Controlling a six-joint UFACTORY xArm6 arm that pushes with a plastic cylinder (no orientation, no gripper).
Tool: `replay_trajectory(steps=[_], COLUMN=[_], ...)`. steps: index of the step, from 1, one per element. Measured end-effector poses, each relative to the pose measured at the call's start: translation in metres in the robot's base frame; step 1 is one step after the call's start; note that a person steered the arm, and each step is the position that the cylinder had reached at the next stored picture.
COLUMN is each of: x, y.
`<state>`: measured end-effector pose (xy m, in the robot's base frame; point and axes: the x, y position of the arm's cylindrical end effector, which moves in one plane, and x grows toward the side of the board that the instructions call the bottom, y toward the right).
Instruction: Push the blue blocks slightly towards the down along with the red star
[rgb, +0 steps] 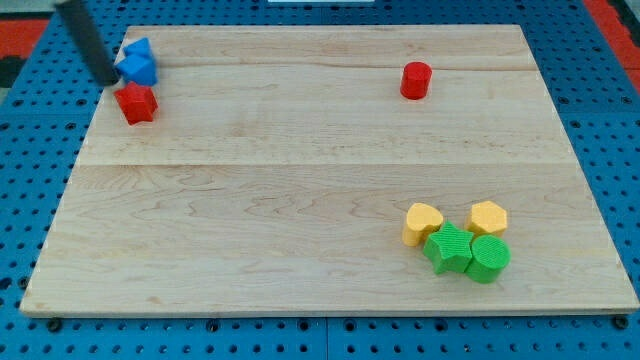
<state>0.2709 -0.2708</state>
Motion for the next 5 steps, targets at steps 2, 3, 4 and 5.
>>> replay_trajectory(steps=[2,3,4,5], x=[-0.08,-0.072,-0.035,0.007], y=[0.001,0.05,0.062,0.063])
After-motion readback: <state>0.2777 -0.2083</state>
